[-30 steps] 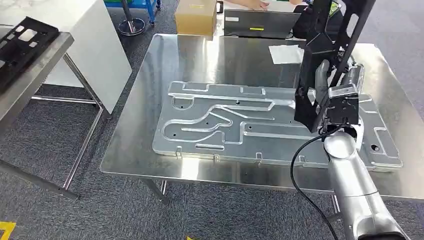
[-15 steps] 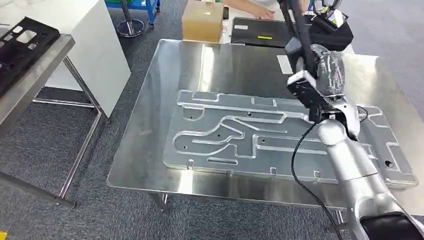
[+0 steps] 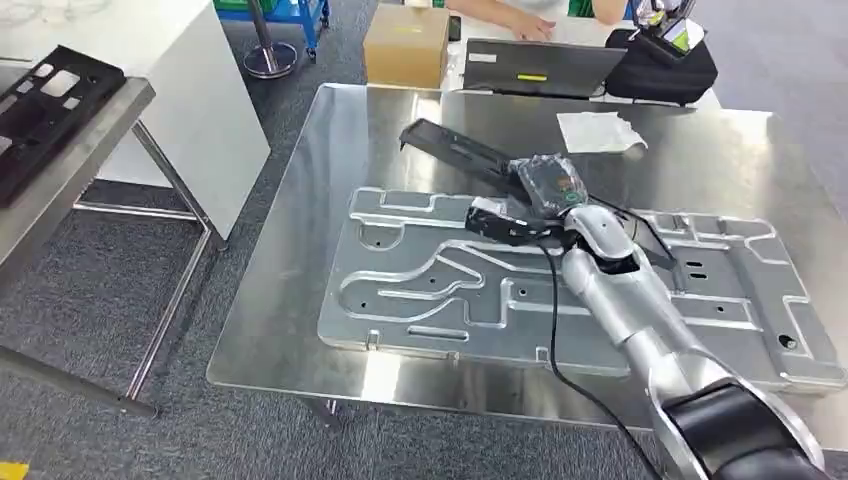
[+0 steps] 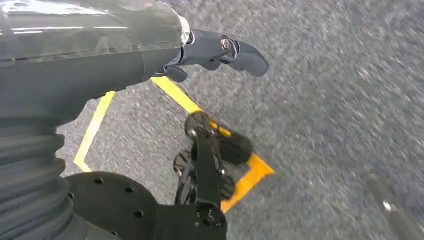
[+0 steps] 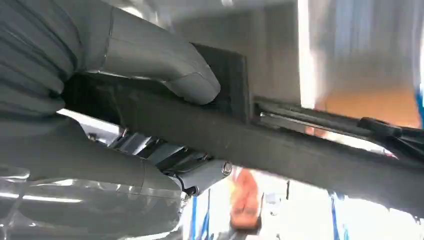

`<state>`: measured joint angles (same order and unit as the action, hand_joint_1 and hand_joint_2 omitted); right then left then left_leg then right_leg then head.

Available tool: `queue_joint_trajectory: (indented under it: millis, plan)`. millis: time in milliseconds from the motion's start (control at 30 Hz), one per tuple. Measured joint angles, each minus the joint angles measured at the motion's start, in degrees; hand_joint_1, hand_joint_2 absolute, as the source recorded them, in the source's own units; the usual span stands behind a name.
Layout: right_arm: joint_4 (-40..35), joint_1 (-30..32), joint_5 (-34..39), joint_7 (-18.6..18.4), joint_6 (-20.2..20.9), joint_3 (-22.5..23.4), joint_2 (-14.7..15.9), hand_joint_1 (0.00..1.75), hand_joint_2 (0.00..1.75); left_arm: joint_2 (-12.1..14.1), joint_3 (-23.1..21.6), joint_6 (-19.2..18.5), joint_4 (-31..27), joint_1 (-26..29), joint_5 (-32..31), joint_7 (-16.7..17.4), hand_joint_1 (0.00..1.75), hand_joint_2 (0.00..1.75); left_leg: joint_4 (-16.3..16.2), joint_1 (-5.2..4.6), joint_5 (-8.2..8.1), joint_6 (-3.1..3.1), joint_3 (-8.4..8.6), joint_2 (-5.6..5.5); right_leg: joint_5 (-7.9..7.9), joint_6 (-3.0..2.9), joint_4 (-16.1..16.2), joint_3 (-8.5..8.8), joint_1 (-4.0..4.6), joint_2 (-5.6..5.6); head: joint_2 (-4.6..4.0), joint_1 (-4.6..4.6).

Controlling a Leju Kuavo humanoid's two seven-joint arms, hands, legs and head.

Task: Take the parts from the cabinet and place them on the table.

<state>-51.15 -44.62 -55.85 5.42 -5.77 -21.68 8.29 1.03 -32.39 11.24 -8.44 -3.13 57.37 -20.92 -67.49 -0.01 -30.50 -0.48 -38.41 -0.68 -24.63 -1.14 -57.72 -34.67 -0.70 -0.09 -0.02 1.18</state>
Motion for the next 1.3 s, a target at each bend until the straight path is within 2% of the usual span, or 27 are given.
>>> queue_joint_trajectory:
  millis: [67,100,133,200,233,267,300,400,433,500,533,567,600,633,667,733,767,867,933,967,1067,1100,1133,1167,1233,1267,1300]
  plan:
    - [1.88,0.82,-0.17,0.13,0.64,-0.27,-1.08,1.75,1.75,0.04,-0.24,-0.11,0.0,0.0,-0.13,0.02,0.0,1.75,-8.25,0.35,-2.57,-0.59,-4.39,0.24,-0.08,-0.09,-0.04,0.02,0.02,-0.03,0.0,0.0]
    - [3.05,1.18,-0.35,0.2,0.99,-0.51,-1.58,1.75,1.75,0.06,-0.33,-0.15,0.0,0.06,-0.13,0.02,0.0,1.75,-8.79,0.54,-1.89,-0.74,-4.89,0.29,-0.15,-0.03,-0.06,0.13,-0.01,0.03,0.0,0.0]
    - [3.97,1.59,-0.63,0.35,1.38,-0.7,-1.97,1.75,1.75,0.07,-0.37,-0.29,0.0,0.03,-0.13,0.02,0.0,1.75,-6.52,0.75,0.1,-0.9,-4.0,0.31,-0.27,0.09,-0.11,0.3,-0.08,0.12,0.0,0.0]
    - [5.54,1.98,-0.92,0.87,2.38,-0.81,-2.28,1.75,1.75,0.31,-0.48,-0.66,0.0,0.05,0.11,0.02,0.0,1.75,3.23,1.13,5.43,-1.15,0.68,0.36,-0.76,0.6,-0.49,0.71,-0.27,0.22,0.0,0.0]
    - [6.15,1.86,-0.96,1.07,2.78,-0.81,-2.39,1.75,1.75,0.37,-0.64,-0.74,0.0,0.05,0.18,0.02,0.0,1.75,7.47,1.38,6.47,-1.32,2.56,0.33,-1.08,0.98,-0.83,0.71,-0.17,0.28,0.0,0.0]
    - [6.74,1.81,-1.05,1.36,3.13,-0.81,-2.41,1.75,1.75,0.37,-0.77,-0.94,0.0,0.0,0.28,0.02,0.0,1.75,8.48,0.95,5.55,-1.02,3.42,0.2,-1.31,1.36,-1.28,0.43,0.23,0.5,0.0,0.02]
    - [7.18,1.76,-1.09,1.49,3.32,-0.81,-2.43,1.75,1.75,0.37,-0.83,-0.98,0.0,-0.06,0.37,-0.02,0.0,1.75,8.31,1.18,5.63,-0.25,3.33,0.2,-1.18,1.59,-1.03,0.53,0.32,0.56,0.0,-0.02]
    - [8.2,1.57,-1.11,2.08,3.63,-0.72,-2.41,1.75,1.75,0.37,-1.01,-1.12,0.0,-0.05,0.68,-0.15,0.0,1.75,8.66,1.04,5.72,0.82,3.82,0.35,-1.16,2.24,-0.69,1.06,0.24,0.74,0.0,-0.02]
    - [8.36,1.58,-1.11,2.3,3.87,-0.66,-2.39,0.0,1.75,0.37,-1.07,-1.14,0.0,-0.03,0.72,-0.22,0.0,1.75,9.01,1.24,5.9,1.22,4.11,0.56,-1.78,2.48,-1.31,1.06,0.04,0.7,0.0,-0.04]
    - [9.06,1.59,-1.09,2.65,4.81,-0.64,-2.39,0.0,1.75,0.37,-1.12,-1.23,0.0,-0.11,0.87,-0.61,0.0,1.75,9.2,1.21,5.99,1.63,4.15,0.7,-5.98,2.84,-7.96,-2.08,0.02,0.5,0.0,-0.04]
    - [9.54,2.05,-1.11,2.93,5.27,-0.64,-2.39,0.0,1.75,0.37,-1.12,-1.31,0.0,-0.14,0.87,-0.72,0.0,0.0,9.19,1.14,5.99,1.73,4.12,0.7,-8.1,2.95,-12.81,-4.41,-0.07,0.46,0.0,-0.04]
    - [9.75,2.34,-1.14,3.15,5.25,-0.57,-2.39,0.0,1.75,0.39,-1.16,-1.42,0.0,-0.1,0.85,-0.72,0.0,0.0,9.18,1.07,5.96,1.78,4.12,0.73,-9.37,2.98,-16.77,-6.35,-0.07,0.45,0.0,-0.04]
    - [10.04,2.32,-1.29,3.37,5.38,-0.55,-2.45,0.0,1.75,0.37,-1.23,-1.47,0.02,-0.04,0.85,-0.72,0.0,0.0,9.18,1.01,5.94,1.81,4.16,0.77,-9.33,2.96,-18.42,-7.27,-0.06,0.44,0.0,-0.04]
    - [10.41,2.39,-1.51,3.45,5.57,-0.55,-2.47,0.0,1.75,0.37,-1.25,-1.55,0.02,-0.07,0.85,-0.72,0.0,0.0,9.17,1.01,5.94,1.81,4.2,0.78,-8.01,2.87,-17.39,-6.9,-0.06,0.43,0.0,-0.04]
    - [10.61,2.47,-1.6,3.45,5.55,-0.55,-2.5,0.0,1.75,0.37,-1.27,-1.73,0.0,-0.1,0.85,-0.72,0.0,0.0,9.17,1.01,5.93,1.8,4.28,0.78,-5.85,2.7,-14.2,-5.36,-0.06,0.43,0.0,-0.04]
    - [10.67,2.47,-1.86,3.52,5.47,-0.46,-2.56,0.0,1.75,0.35,-1.29,-1.99,0.0,-0.14,0.85,-0.79,0.0,0.0,9.17,1.01,5.87,1.64,4.5,0.76,-1.27,2.09,-4.29,-0.32,-0.03,0.37,0.0,-0.04]
    - [10.67,2.46,-1.92,3.76,5.35,-0.44,-2.6,0.0,1.75,0.33,-1.29,-1.99,0.0,-0.21,0.87,-0.83,0.0,0.0,9.08,0.82,5.84,1.35,4.45,0.76,-1.52,1.83,-0.77,1.14,0.15,0.28,0.0,-0.04]
    - [10.65,2.76,-1.9,4.37,4.96,-0.22,-2.87,0.0,1.75,0.33,-1.29,-2.06,0.0,-0.27,0.92,-0.87,0.0,0.0,9.52,0.68,6.04,0.34,4.56,0.76,-1.12,1.54,-0.74,1.02,0.54,0.41,0.0,-0.04]
    - [10.65,2.75,-1.92,4.35,4.83,0.11,-3.02,0.0,1.75,0.35,-1.29,-2.08,0.0,-0.25,0.92,-0.9,0.0,0.0,9.15,0.76,5.76,-0.25,4.44,0.69,-0.41,0.7,0.04,1.39,-0.14,0.21,0.0,-0.02]
    - [10.65,2.74,-1.92,4.31,4.83,0.11,-3.13,0.0,1.75,0.35,-1.31,-2.08,0.0,-0.16,0.98,-0.9,0.0,0.0,7.41,0.7,4.2,-0.39,3.76,0.68,-0.36,0.31,0.13,1.4,-0.1,0.13,0.0,-0.02]
    - [10.63,2.97,-1.92,4.31,4.72,0.54,-3.28,0.0,1.75,0.35,-1.33,-2.17,0.0,-0.15,1.14,-0.94,0.0,0.0,-5.83,0.76,-2.69,-0.87,-2.05,0.68,-0.2,-0.1,0.09,0.93,0.04,0.05,0.0,0.02]
    - [10.61,3.1,-1.92,4.28,4.7,0.59,-3.28,0.0,1.75,0.35,-1.33,-2.16,0.0,-0.12,1.18,-0.94,0.0,0.0,-8.37,0.77,-3.25,-0.95,-3.05,0.68,-0.18,-0.09,0.07,0.88,0.1,0.05,0.0,0.02]
    - [10.52,3.23,-1.9,4.31,4.53,0.91,-3.28,0.0,1.75,0.35,-1.33,-2.19,0.0,-0.06,1.44,-0.94,0.0,0.0,-7.94,0.77,-2.41,-0.92,-2.63,0.68,-0.17,-0.08,0.05,0.93,0.12,0.06,0.0,0.02]
    - [10.39,3.27,-1.9,4.31,4.46,1.14,-3.28,0.0,1.75,0.35,-1.33,-2.19,0.0,-0.08,1.53,-0.94,0.0,0.0,-4.52,0.76,-0.27,-0.78,-0.72,0.68,-0.17,-0.07,0.03,1.02,0.12,0.09,0.0,0.02]
    - [10.19,3.35,-1.92,4.33,4.33,1.59,-3.28,0.0,1.75,0.37,-1.33,-2.19,0.0,-0.07,1.64,-0.94,0.0,0.0,6.17,0.7,4.73,-0.16,4.88,0.66,-0.23,0.08,-0.01,1.27,0.16,0.13,0.0,0.02]
    - [10.04,3.5,-1.9,4.33,4.33,1.7,-3.28,0.0,1.75,0.48,-1.33,-2.16,0.02,-0.1,1.79,-0.96,0.0,0.0,9.56,0.5,4.73,0.24,6.43,0.62,-0.25,0.3,-0.01,1.22,0.19,0.09,0.0,0.02]
    - [9.99,3.52,-1.83,4.44,4.2,1.83,-3.28,0.0,1.75,0.55,-1.33,-2.08,0.0,-0.05,1.97,-0.98,0.0,0.0,10.31,0.23,4.72,0.39,6.81,0.67,-0.18,0.74,-0.24,0.92,0.43,0.15,0.0,0.02]
